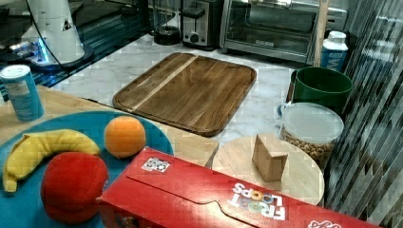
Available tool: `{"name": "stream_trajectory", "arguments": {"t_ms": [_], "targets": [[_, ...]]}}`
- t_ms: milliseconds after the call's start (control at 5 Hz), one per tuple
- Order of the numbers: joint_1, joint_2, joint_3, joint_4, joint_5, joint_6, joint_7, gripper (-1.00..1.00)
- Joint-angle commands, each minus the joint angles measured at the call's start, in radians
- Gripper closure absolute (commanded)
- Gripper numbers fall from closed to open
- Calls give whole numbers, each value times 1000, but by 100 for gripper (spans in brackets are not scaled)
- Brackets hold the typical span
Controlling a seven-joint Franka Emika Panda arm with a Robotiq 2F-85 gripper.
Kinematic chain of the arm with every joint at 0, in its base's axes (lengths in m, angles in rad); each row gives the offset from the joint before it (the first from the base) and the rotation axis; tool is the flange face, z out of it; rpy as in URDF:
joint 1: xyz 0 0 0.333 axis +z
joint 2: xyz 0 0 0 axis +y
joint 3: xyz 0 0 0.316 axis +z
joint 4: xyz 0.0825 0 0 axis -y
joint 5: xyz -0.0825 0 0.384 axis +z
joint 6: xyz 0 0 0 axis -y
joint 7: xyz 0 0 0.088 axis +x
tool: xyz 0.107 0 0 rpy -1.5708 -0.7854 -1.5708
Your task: Open the drawer.
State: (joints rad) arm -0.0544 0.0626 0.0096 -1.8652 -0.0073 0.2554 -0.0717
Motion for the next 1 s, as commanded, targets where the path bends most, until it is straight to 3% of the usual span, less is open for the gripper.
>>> {"name": "stream_trajectory", "arguments": {"t_ms": [200, 400, 1000], "targets": [[-22, -93, -15, -156, -36, 114, -297, -100], [-43, -103, -37, -204, -61, 161, -468, -100], [-103, -54, -82, -168, -155, 190, -842, -100]]}}
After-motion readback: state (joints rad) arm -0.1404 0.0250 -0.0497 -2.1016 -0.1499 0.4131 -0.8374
